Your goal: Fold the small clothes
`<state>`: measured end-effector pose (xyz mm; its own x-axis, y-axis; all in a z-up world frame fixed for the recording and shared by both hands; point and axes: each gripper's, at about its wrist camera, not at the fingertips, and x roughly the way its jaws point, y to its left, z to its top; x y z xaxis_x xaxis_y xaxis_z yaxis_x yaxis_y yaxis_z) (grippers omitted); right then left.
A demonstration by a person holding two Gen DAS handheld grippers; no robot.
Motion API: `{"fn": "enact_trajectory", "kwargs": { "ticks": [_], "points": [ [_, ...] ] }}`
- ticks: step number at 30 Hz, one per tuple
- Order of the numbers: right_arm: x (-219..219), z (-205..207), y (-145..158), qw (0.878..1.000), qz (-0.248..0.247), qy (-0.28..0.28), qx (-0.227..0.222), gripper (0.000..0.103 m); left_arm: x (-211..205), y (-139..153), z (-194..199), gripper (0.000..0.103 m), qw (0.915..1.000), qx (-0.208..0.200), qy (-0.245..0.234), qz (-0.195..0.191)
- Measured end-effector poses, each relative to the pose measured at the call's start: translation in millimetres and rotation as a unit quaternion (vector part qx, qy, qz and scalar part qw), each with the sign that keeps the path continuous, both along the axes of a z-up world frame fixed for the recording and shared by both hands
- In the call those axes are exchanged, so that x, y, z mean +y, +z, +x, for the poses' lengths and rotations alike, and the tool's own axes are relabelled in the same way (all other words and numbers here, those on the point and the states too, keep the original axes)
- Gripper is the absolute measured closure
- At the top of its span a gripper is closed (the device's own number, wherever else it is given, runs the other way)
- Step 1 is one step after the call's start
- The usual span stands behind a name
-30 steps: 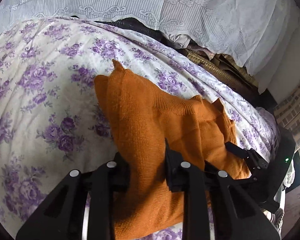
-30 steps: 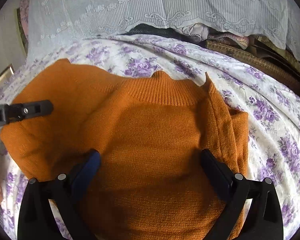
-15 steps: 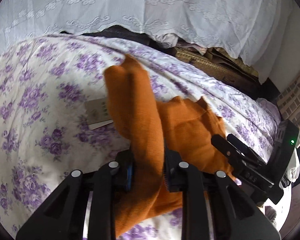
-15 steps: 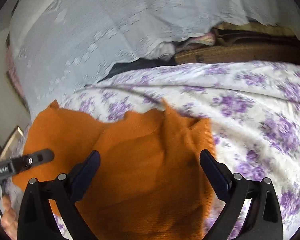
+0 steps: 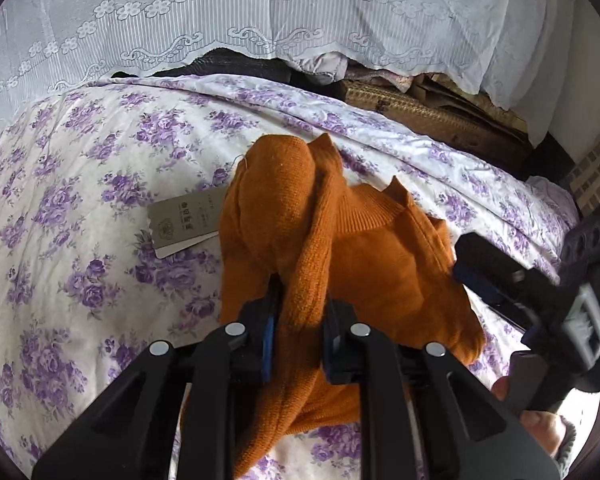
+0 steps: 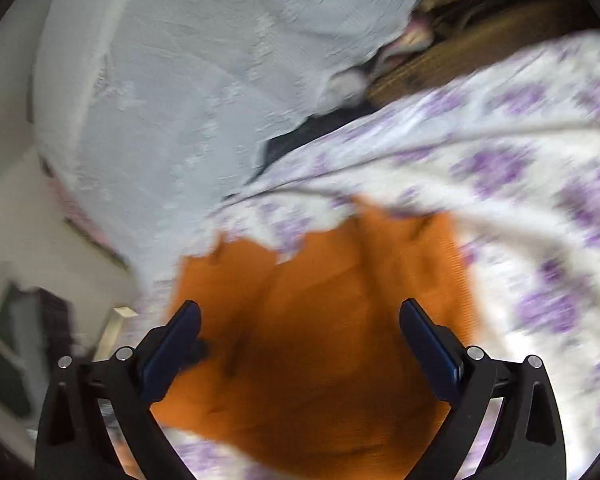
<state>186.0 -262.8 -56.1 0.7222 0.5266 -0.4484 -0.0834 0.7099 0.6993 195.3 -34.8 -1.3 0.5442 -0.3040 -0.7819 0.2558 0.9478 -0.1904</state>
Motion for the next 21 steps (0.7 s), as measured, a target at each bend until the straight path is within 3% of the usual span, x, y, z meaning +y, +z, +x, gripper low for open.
{"fn": "enact_trajectory", "kwargs": {
  "ticks": [3, 7, 11, 15, 17, 18, 19, 20, 21],
  "points": [
    [14, 6, 3, 0.995, 0.074, 0.062, 0.007, 0.003, -7, -3, -9, 0.087, 0.9999, -0.008, -0.007, 0.006],
    [41, 13, 7, 0.989, 0.094, 0.115, 0.025, 0.003, -13, -11, -17, 0.087, 0.9998, -0.014, -0.007, -0.008],
    [58, 28, -7, 0.984, 0.111, 0.128, 0.052, 0.004, -16, -16, -25, 0.086, 0.9996, -0.025, -0.008, -0.007],
    [57, 38, -23, 0.979, 0.138, 0.134, 0.069, 0.028, -14, -15, -35, 0.085, 0.999, -0.042, -0.012, -0.003],
    [55, 37, -28, 0.978, 0.141, 0.132, 0.074, 0.054, -10, -14, -42, 0.08, 0.9987, -0.05, -0.011, -0.009],
    [55, 37, -27, 0.981, 0.129, 0.128, 0.07, 0.06, -7, -12, -49, 0.077, 0.9982, -0.06, -0.006, -0.005],
    [54, 35, -26, 0.983, 0.119, 0.124, 0.066, 0.073, -4, -10, -56, 0.063, 0.9977, -0.068, -0.001, 0.001],
    [52, 34, -25, 0.985, 0.108, 0.118, 0.063, 0.081, -1, -6, -65, 0.038, 0.9967, -0.08, 0.007, 0.012],
    [50, 33, -24, 0.986, 0.104, 0.113, 0.062, 0.083, 3, -2, -76, 0.025, 0.9947, -0.098, 0.018, 0.025]
  ]
}}
